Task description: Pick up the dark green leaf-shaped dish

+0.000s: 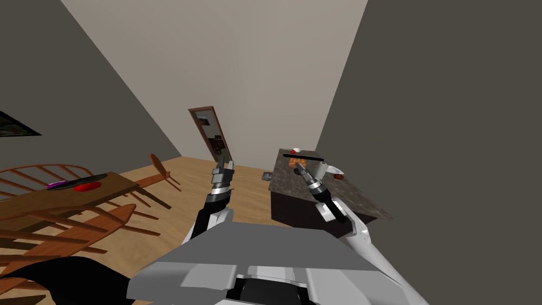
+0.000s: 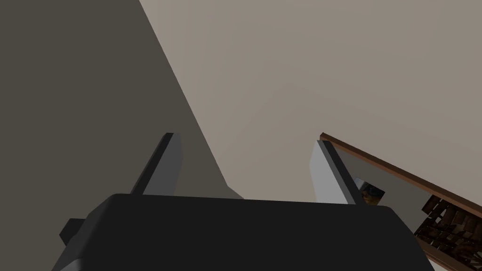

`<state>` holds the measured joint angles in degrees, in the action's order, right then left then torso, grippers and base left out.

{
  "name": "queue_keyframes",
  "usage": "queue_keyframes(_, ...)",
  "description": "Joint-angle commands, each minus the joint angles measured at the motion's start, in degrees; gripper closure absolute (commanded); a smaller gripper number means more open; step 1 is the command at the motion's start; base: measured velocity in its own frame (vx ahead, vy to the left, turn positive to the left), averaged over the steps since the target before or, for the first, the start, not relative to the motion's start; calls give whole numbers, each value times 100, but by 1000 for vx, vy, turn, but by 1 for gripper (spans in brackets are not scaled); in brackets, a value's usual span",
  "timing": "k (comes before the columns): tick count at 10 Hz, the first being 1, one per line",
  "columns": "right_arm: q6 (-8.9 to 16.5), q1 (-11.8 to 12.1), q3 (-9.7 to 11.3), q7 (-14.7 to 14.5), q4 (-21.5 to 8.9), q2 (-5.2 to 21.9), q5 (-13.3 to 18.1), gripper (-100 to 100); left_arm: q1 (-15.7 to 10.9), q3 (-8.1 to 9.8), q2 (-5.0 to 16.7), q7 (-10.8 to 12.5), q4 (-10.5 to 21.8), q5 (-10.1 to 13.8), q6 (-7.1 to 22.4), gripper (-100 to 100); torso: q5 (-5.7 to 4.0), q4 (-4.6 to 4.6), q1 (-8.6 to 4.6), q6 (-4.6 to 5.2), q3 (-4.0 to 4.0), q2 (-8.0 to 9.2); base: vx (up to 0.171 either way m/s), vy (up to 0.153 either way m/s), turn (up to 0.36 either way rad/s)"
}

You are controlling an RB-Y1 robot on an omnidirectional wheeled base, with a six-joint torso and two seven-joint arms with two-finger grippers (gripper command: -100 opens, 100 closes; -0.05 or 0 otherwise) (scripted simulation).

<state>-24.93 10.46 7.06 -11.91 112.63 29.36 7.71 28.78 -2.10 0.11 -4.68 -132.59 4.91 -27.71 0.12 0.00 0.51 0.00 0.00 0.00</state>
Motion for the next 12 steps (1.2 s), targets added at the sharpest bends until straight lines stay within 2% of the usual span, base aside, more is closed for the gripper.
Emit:
queue_keyframes(1, -9, -46, 64, -78, -158, 136, 73, -100, 0, 0, 0, 0, 0, 0, 0, 0, 0, 0, 0, 0, 0, 0, -3, 129, 26)
queue_keyframes(2, -57, -158, 175, -197, -386, 383, 204, -100, 0, 0, 0, 0, 0, 0, 0, 0, 0, 1, -4, 2, 1, 1, 14, 149, 67)
queue_keyframes(3, -57, -158, 175, -197, -450, 394, 204, -100, 0, 0, 0, 0, 0, 0, 0, 0, 1, 0, 2, 0, -2, -3, 13, 121, 21)
queue_keyframes(4, -106, -257, 289, -313, -669, 651, 335, -100, 0, 0, 0, 0, 0, 0, 0, 0, 0, -1, -6, 2, -2, -3, 24, 129, 64)
queue_keyframes(5, -106, -257, 289, -313, -744, 651, 335, -100, 0, 0, 0, 0, 0, 0, 0, 0, 0, -1, -4, 0, -4, -8, 5, 119, 33)
queue_keyframes(6, -158, -342, 407, -426, -968, 908, 465, -100, 0, 0, 0, 0, 0, 0, 0, 0, -1, 0, -8, 2, -1, -2, -11, 144, 71)
queue_keyframes(7, -158, -342, 407, -426, -1038, 908, 465, -100, 0, 0, 0, 0, 0, 0, 0, 0, 1, 1, 0, 1, 2, 3, -12, 116, 24)
queue_keyframes(8, -212, -413, 528, -536, -1176, 1163, 593, -100, 0, 0, 0, 0, 0, 0, 0, 0, 0, 2, -9, 4, 4, 7, 4, 129, 56)
queue_keyframes(9, -212, -413, 528, -536, -1306, 1167, 593, -100, 0, 0, 0, 0, 0, 0, 0, 0, 0, 1, -5, 2, 2, 3, 5, 107, 36)
queue_keyframes(10, -269, -472, 650, -643, -1473, 1402, 721, -100, 0, 1, 0, 0, 0, 0, 0, 0, -1, 1, -13, 3, 1, 2, 7, 123, 82)
queue_keyframes(11, -269, -472, 650, -643, -1624, 1430, 721, -100, 0, 0, 0, 0, 0, 0, 0, 0, -1, 1, -9, 1, 0, 0, 9, 108, 33)
queue_keyframes(12, -326, -520, 771, -746, -1753, 1697, 846, -100, 0, 1, 0, 0, 0, 0, 0, 0, -1, 1, -14, 4, 1, 1, 13, 145, 78)
